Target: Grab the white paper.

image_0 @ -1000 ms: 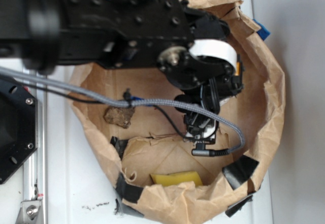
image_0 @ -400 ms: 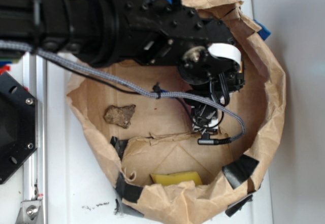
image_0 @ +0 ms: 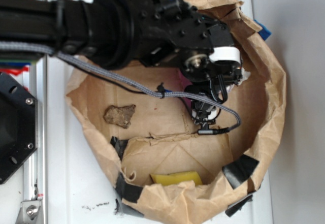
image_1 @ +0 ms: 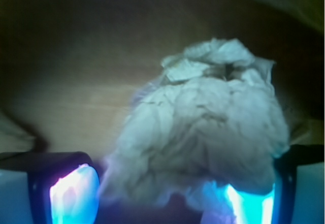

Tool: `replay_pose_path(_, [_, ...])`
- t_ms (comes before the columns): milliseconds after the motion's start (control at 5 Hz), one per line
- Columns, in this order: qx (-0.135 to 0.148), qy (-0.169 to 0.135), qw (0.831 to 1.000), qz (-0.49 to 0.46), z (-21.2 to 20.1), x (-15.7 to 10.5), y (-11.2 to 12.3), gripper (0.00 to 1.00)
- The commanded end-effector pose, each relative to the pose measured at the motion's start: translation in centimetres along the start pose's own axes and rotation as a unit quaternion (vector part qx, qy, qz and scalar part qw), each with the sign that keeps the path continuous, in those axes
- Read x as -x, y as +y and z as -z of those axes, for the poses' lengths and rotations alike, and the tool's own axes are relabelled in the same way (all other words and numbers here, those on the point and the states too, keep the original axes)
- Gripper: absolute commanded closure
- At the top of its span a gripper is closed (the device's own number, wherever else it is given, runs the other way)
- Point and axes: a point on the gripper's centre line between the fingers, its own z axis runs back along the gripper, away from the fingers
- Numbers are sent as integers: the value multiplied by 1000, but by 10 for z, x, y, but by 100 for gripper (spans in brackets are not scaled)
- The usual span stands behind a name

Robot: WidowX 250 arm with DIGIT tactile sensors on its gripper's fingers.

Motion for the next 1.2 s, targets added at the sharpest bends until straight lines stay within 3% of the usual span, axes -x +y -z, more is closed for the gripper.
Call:
replay_pose_path(0, [0, -27, 1000, -5, -11, -20, -1, 100])
replay_pose_path(400, [14, -28, 1000, 2, -22, -19, -5, 100])
replay_pose_path(600, [43, -31, 998, 19, -66, -16, -18, 100])
replay_pose_path(800, [85, -1, 996, 34, -105, -4, -26, 100])
replay_pose_path(1000, [100, 43, 994, 13, -135, 6, -25, 100])
